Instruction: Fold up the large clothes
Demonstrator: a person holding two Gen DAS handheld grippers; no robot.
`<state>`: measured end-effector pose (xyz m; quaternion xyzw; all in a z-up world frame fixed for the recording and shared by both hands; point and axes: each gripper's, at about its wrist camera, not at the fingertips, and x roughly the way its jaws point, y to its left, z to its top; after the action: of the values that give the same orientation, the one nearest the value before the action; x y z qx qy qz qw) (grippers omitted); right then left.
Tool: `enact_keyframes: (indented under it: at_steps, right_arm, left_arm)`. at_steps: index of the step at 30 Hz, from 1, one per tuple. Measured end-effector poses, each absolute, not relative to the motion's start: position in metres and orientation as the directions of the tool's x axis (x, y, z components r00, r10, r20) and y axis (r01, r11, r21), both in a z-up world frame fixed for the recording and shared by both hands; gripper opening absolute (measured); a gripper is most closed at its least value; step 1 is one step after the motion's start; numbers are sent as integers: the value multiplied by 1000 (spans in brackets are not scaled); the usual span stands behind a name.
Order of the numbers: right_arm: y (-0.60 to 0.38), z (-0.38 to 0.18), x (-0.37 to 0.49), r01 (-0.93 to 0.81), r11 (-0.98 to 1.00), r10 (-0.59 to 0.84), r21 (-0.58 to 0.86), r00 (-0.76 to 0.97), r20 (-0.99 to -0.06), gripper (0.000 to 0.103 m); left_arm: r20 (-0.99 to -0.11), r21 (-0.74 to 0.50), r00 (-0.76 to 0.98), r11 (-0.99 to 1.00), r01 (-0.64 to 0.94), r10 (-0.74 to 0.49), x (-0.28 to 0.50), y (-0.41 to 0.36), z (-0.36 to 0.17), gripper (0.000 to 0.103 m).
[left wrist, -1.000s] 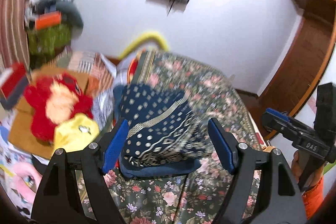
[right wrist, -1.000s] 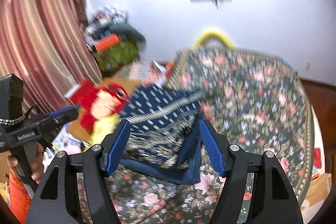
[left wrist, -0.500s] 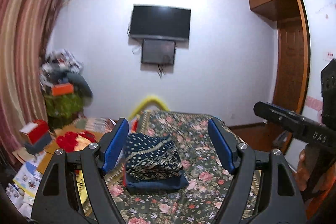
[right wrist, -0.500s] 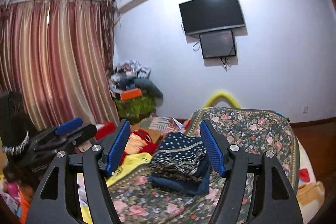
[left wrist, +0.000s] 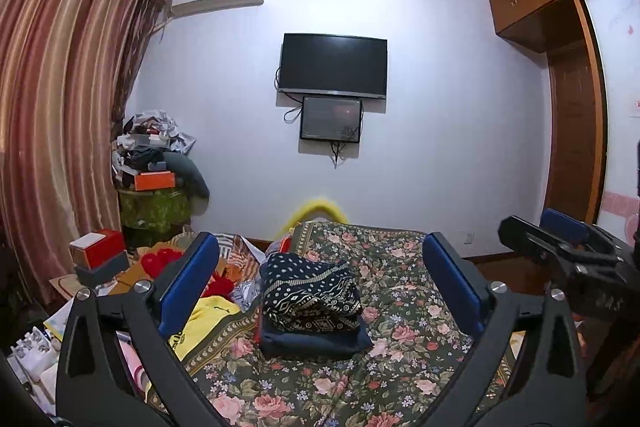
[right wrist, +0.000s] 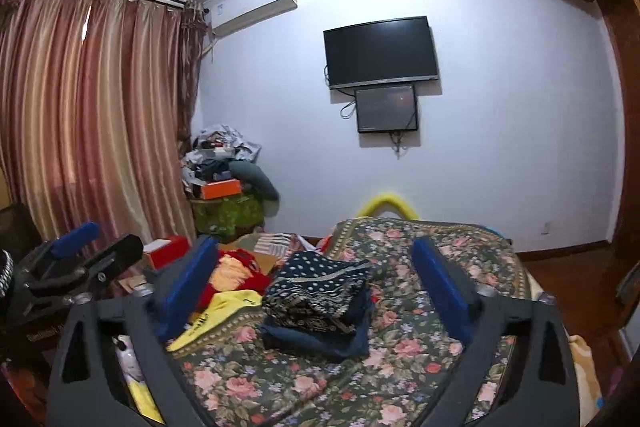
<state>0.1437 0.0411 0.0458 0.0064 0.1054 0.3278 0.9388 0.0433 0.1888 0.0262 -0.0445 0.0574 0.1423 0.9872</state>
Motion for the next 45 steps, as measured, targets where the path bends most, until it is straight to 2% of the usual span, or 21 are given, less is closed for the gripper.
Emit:
enact_keyframes:
  at_steps: [28, 45]
  right_arm:
    - [27, 32, 146, -583, 805, 589, 108, 765, -263, 103]
    - [22, 36, 147, -578, 807, 587, 121, 763, -273, 103]
  left_arm:
    - [-189, -63, 942, 954, -295, 279, 61, 187, 5, 102]
    - [-212, -86, 942, 955, -283, 260, 63, 188, 5, 102]
